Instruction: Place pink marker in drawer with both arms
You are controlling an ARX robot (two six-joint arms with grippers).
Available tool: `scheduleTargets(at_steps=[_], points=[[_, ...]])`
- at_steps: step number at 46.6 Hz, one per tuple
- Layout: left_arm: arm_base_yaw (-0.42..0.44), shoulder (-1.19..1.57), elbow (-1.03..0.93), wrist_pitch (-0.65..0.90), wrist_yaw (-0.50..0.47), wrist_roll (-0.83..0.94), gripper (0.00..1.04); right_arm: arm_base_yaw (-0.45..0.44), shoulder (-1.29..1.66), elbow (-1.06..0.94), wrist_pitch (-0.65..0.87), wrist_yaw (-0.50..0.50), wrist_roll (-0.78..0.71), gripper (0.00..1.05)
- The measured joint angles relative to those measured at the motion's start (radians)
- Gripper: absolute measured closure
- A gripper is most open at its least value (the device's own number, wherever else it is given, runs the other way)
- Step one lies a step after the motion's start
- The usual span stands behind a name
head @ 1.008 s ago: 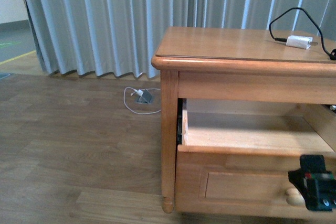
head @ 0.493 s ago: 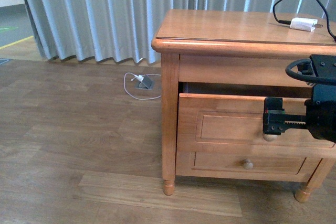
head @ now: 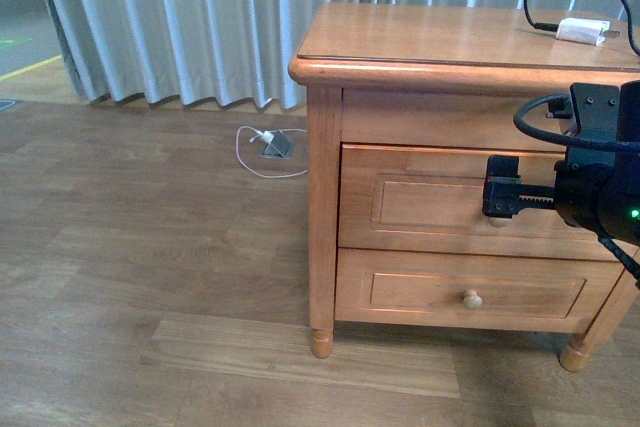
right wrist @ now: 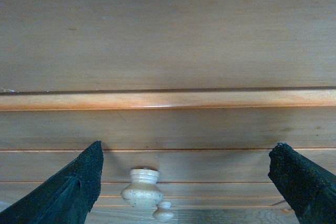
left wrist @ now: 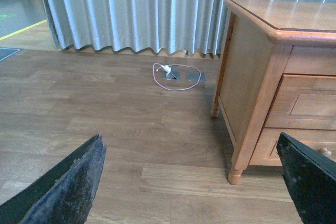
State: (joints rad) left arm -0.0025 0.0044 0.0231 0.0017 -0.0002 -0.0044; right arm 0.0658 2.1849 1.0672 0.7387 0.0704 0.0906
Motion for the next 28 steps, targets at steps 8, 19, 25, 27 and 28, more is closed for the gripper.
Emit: scheduleTargets(at_steps=[8, 19, 25, 27, 28], points=[[0.0, 0.0, 0.0, 0.0, 0.0, 0.0, 0.06, -0.003, 0.002, 0.0, 0.005, -0.003, -0.013, 0.08], [0.0, 0.0, 0.0, 0.0, 0.0, 0.0, 0.06, 0.003, -0.042, -0.044, -0.011, -0.003, -0.026, 0.08], [0.0, 0.0, 0.0, 0.0, 0.0, 0.0, 0.06, 0.017, -0.201, -0.14, -0.119, -0.01, -0.019, 0.08], [0.0, 0.0, 0.0, 0.0, 0.0, 0.0, 0.06, 0.022, -0.257, -0.172, -0.142, -0.023, -0.018, 0.08], [0.0, 0.0, 0.0, 0.0, 0.0, 0.0, 0.06, 0.024, -0.271, -0.18, -0.148, -0.028, -0.016, 0.08]])
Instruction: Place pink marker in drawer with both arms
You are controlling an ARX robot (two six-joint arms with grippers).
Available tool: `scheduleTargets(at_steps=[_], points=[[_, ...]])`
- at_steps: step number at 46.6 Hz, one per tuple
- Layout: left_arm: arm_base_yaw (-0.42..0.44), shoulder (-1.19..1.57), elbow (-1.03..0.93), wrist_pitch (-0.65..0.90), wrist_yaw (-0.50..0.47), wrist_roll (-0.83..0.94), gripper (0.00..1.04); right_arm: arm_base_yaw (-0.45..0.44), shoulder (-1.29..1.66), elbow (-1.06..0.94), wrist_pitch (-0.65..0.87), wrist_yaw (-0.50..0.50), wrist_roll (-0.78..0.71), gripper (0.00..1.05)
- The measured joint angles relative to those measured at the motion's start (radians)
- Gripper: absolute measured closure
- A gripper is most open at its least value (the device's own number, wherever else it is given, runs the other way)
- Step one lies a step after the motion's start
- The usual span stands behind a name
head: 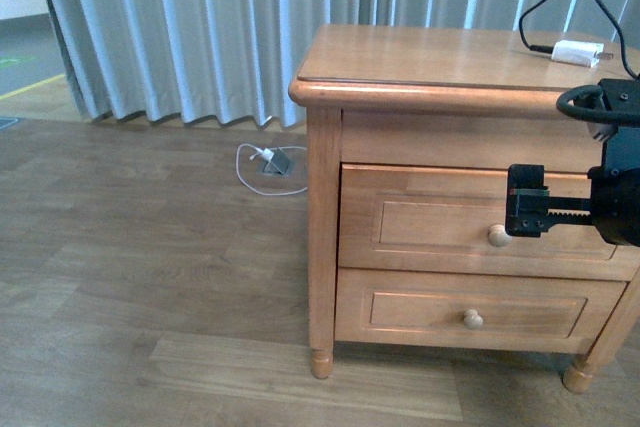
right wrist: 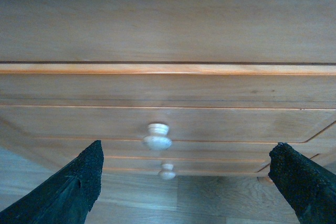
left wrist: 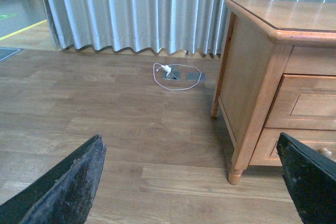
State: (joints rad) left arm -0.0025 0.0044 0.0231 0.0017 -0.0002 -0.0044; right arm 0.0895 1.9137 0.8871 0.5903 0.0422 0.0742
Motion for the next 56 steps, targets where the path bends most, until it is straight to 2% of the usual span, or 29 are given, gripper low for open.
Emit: scheduleTargets(at_steps=[8, 17, 29, 32, 34, 42, 44, 47, 51, 56], points=[[0.0, 0.0, 0.0, 0.0, 0.0, 0.0, 0.06, 0.007, -0.248, -0.116, -0.12, -0.063, 0.021, 0.08], [0.0, 0.0, 0.0, 0.0, 0.0, 0.0, 0.06, -0.028, -0.569, -0.257, -0.269, -0.141, 0.047, 0.08], [0.0, 0.0, 0.0, 0.0, 0.0, 0.0, 0.06, -0.108, -1.039, -0.396, -0.595, -0.238, 0.077, 0.08], [0.0, 0.0, 0.0, 0.0, 0.0, 0.0, 0.06, -0.127, -1.205, -0.422, -0.734, -0.231, 0.076, 0.08], [0.0, 0.0, 0.0, 0.0, 0.0, 0.0, 0.06, -0.131, -1.253, -0.427, -0.759, -0.23, 0.076, 0.08], [0.0, 0.0, 0.0, 0.0, 0.0, 0.0, 0.06, -0.133, -1.272, -0.426, -0.761, -0.228, 0.076, 0.08], [0.0, 0.0, 0.0, 0.0, 0.0, 0.0, 0.06, -0.123, -1.276, -0.451, -0.708, -0.198, 0.064, 0.11], [0.0, 0.0, 0.0, 0.0, 0.0, 0.0, 0.06, -0.101, -1.315, -0.541, -0.502, -0.079, 0.005, 0.22], [0.0, 0.0, 0.0, 0.0, 0.0, 0.0, 0.06, -0.095, -1.369, -0.629, -0.317, -0.045, -0.037, 0.38], [0.0, 0.0, 0.0, 0.0, 0.0, 0.0, 0.06, -0.093, -1.418, -0.69, -0.291, -0.043, -0.058, 0.61]])
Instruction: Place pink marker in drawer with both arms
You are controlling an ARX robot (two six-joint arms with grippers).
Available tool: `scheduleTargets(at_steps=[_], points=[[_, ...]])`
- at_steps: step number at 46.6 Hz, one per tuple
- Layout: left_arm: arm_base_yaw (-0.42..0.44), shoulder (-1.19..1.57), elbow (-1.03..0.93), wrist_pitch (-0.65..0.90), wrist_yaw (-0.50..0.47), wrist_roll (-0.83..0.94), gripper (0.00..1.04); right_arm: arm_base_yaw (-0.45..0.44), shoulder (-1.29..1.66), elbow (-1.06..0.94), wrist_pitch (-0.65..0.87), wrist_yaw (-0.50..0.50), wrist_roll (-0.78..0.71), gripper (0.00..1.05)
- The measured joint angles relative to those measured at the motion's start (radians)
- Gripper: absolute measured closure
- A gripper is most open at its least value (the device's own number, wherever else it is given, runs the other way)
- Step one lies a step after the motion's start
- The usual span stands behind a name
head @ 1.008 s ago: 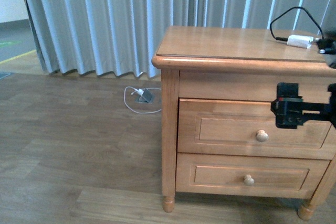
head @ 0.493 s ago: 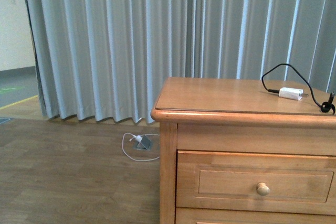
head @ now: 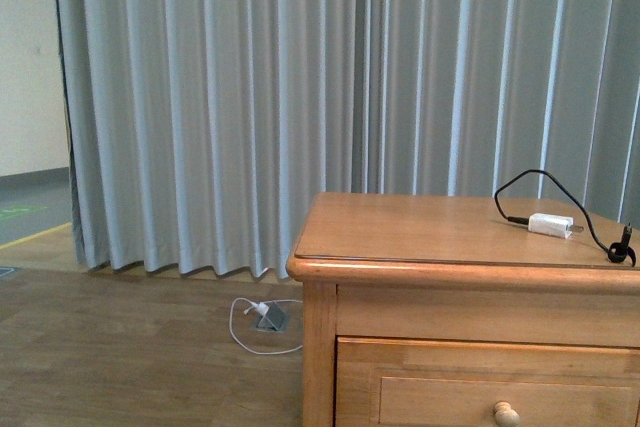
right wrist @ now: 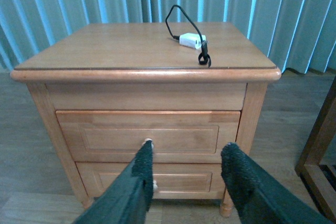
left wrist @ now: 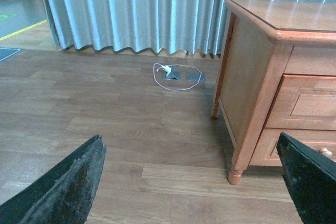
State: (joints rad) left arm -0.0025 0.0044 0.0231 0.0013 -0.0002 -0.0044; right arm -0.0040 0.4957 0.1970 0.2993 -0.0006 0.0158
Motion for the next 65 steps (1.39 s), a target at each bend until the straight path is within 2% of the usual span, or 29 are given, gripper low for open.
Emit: scheduleTargets(at_steps=[3, 11, 40, 44, 48, 61, 65], points=[[0.0, 0.0, 0.0, 0.0, 0.0, 0.0, 0.06, 0.001, -0.028, -0.039, 0.0, 0.0, -0.005, 0.77], [0.0, 0.0, 0.0, 0.0, 0.0, 0.0, 0.06, 0.001, -0.087, -0.08, -0.009, 0.0, -0.011, 1.04], [0.0, 0.0, 0.0, 0.0, 0.0, 0.0, 0.06, 0.001, -0.297, -0.192, -0.1, 0.0, -0.012, 1.03], [0.0, 0.0, 0.0, 0.0, 0.0, 0.0, 0.06, 0.001, -0.328, -0.192, -0.129, 0.0, -0.012, 1.03], [0.0, 0.0, 0.0, -0.001, 0.0, 0.0, 0.06, 0.001, -0.46, -0.192, -0.291, 0.0, -0.012, 1.03], [0.0, 0.0, 0.0, -0.001, 0.0, 0.0, 0.06, 0.001, -0.491, -0.191, -0.298, 0.0, -0.013, 1.03], [0.0, 0.0, 0.0, -0.001, 0.0, 0.0, 0.06, 0.001, -0.491, -0.191, -0.298, 0.0, -0.013, 0.89]])
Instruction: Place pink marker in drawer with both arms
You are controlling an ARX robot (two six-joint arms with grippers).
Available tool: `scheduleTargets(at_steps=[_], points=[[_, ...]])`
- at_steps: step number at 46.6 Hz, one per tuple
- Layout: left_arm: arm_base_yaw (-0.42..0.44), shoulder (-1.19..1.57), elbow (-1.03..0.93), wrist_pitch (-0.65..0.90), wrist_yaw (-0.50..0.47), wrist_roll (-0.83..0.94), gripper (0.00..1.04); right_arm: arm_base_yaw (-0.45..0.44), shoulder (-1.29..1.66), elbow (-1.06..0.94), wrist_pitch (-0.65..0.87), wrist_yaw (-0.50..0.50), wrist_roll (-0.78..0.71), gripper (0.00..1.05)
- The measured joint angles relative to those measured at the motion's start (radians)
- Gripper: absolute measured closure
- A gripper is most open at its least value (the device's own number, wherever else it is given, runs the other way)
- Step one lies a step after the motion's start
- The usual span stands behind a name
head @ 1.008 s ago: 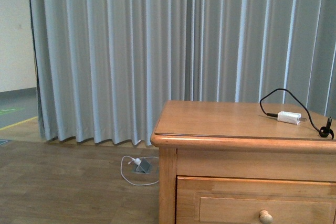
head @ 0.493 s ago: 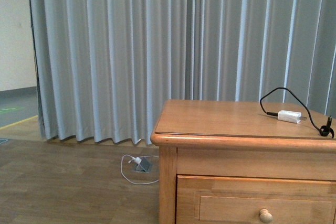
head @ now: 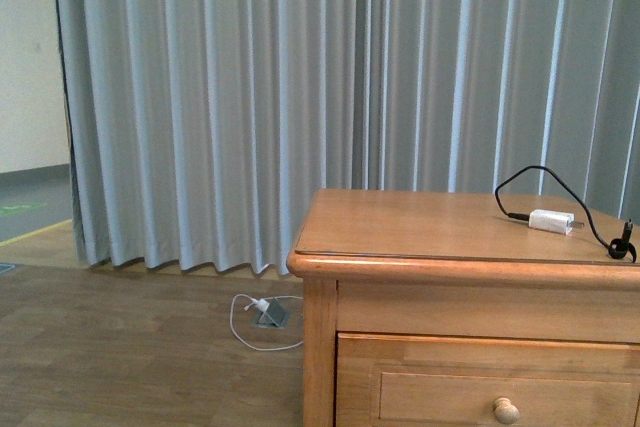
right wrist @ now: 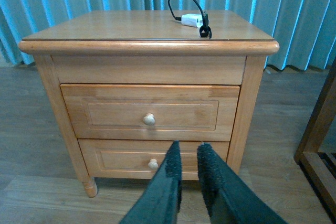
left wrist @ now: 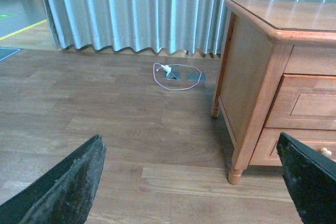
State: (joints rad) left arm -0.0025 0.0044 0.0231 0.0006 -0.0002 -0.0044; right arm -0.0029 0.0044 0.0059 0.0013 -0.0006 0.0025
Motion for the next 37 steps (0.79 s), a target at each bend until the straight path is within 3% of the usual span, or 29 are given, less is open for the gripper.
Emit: scheduleTargets(at_steps=[8, 12, 21, 37], points=[[0.0, 0.0, 0.0, 0.0, 0.0, 0.0, 0.06, 0.0, 0.0, 0.0, 0.0, 0.0, 0.0, 0.6], [0.0, 0.0, 0.0, 0.0, 0.0, 0.0, 0.06, 0.0, 0.0, 0.0, 0.0, 0.0, 0.0, 0.39], [0.0, 0.0, 0.0, 0.0, 0.0, 0.0, 0.06, 0.0, 0.0, 0.0, 0.0, 0.0, 0.0, 0.07], [0.0, 0.0, 0.0, 0.0, 0.0, 0.0, 0.06, 0.0, 0.0, 0.0, 0.0, 0.0, 0.0, 0.08]])
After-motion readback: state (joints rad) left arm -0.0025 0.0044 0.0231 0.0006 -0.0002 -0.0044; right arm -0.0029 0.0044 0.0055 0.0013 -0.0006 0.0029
